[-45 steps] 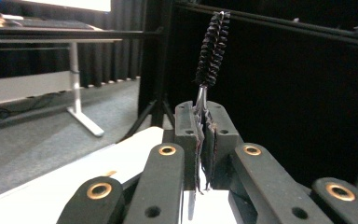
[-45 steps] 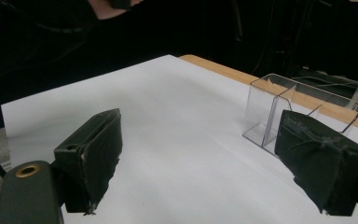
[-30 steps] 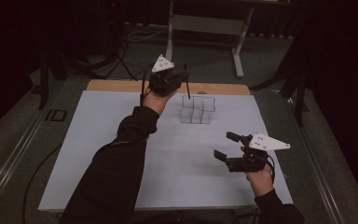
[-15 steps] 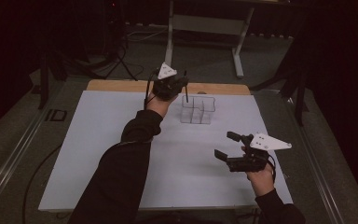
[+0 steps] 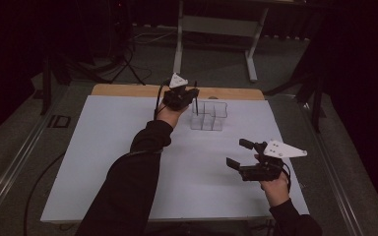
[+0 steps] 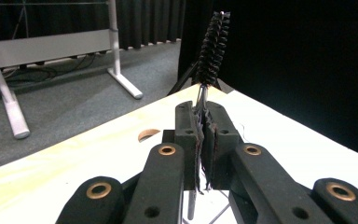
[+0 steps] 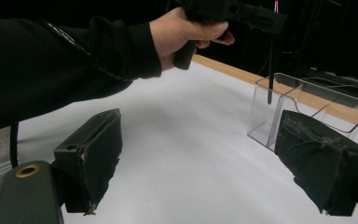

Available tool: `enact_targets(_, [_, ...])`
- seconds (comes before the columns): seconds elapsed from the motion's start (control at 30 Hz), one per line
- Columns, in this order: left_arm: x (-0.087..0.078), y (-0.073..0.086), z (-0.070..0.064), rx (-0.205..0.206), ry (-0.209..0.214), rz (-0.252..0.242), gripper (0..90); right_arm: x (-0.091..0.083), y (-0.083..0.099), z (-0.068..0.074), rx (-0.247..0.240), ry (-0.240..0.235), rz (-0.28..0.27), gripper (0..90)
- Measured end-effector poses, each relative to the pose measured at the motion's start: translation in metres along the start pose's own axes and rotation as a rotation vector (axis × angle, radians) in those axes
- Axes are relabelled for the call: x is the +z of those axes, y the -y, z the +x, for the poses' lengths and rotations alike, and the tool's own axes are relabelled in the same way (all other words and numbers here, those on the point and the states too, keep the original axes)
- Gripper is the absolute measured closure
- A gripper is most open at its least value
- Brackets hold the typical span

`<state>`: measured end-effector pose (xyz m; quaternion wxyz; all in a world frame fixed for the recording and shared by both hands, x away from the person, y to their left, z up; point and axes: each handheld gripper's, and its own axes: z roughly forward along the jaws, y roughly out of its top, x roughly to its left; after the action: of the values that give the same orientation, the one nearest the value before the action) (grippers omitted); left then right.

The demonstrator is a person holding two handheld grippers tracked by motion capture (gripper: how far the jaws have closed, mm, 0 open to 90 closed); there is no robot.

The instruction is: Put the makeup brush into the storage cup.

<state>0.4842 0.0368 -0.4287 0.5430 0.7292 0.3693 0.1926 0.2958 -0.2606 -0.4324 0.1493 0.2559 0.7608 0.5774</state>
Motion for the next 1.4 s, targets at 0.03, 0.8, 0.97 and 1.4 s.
enact_targets(0.03, [0.001,0.001,0.0,-0.005,0.001,0.004,86.0,0.0,0.0,0.0,0.001,0.001,0.001,14.8])
enact_targets(0.8, [-0.002,0.003,0.003,-0.07,0.009,0.025,49.6,0.0,0.001,-0.001,0.009,0.006,0.0,14.8])
enact_targets(0.97, [-0.013,-0.003,0.0,-0.045,-0.008,-0.009,43.2,0.0,0.001,-0.002,0.012,0.008,0.002,14.8])
enact_targets(1.4, [-0.049,-0.016,-0.01,-0.032,-0.005,-0.02,1.0,0.003,0.001,-0.002,0.013,0.007,0.003,14.8])
